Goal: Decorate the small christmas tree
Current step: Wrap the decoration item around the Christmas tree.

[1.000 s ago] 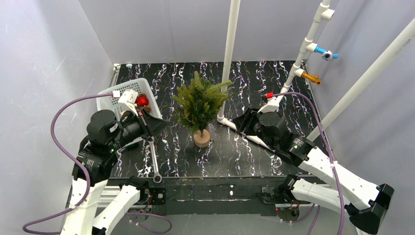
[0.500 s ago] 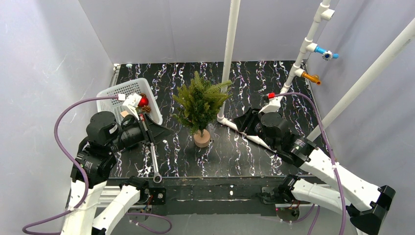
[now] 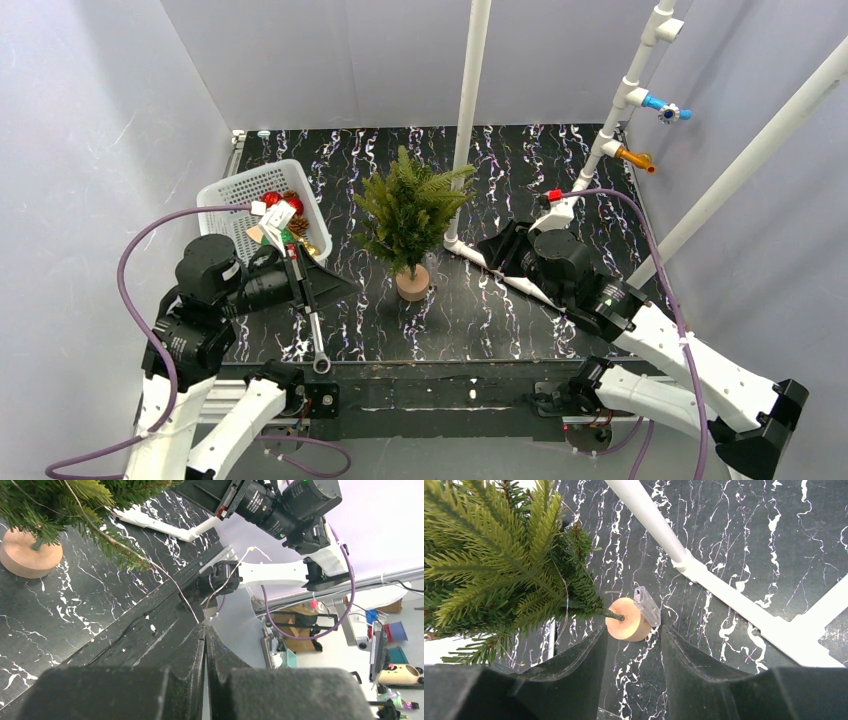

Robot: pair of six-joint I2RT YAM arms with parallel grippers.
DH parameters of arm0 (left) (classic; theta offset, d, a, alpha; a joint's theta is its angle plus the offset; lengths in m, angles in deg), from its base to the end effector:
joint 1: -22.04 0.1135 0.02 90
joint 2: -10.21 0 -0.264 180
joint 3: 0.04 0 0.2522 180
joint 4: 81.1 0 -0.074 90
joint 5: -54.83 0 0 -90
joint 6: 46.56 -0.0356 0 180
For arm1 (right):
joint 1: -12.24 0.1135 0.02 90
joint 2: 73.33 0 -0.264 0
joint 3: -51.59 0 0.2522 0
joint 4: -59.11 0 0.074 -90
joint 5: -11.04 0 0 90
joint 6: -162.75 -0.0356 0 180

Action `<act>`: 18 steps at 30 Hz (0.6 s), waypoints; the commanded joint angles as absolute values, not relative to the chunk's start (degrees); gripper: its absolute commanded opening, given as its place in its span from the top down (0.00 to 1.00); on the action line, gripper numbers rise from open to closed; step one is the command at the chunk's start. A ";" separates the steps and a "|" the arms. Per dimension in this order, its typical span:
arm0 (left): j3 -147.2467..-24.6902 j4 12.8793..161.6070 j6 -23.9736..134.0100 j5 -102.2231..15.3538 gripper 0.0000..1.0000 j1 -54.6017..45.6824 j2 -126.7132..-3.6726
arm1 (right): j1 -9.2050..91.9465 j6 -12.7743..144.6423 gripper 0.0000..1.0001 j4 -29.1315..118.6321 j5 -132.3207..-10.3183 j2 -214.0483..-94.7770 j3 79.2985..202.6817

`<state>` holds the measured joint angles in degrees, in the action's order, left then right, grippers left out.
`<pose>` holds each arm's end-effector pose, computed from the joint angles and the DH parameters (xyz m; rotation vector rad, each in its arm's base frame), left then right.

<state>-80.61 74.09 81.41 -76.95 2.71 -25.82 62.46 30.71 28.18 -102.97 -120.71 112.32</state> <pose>0.0685 -0.0492 0.4796 0.4706 1.3550 -1.2814 0.1315 0.1353 0.3338 0.1588 1.9072 0.7194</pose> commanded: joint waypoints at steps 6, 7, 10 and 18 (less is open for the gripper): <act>-78.01 76.56 83.87 -78.61 1.00 2.10 -27.53 | 64.63 33.69 0.48 27.81 -101.59 -118.73 120.22; -78.03 77.12 84.46 -78.45 1.00 1.93 -28.24 | 65.51 34.30 0.48 27.63 -101.45 -119.15 121.72; -78.69 79.55 86.10 -78.76 1.00 1.55 -30.30 | 68.85 35.02 0.48 28.19 -99.82 -120.93 125.57; -80.27 81.03 85.77 -78.95 1.00 -0.20 -33.18 | 81.46 38.25 0.46 31.14 -99.91 -129.38 136.56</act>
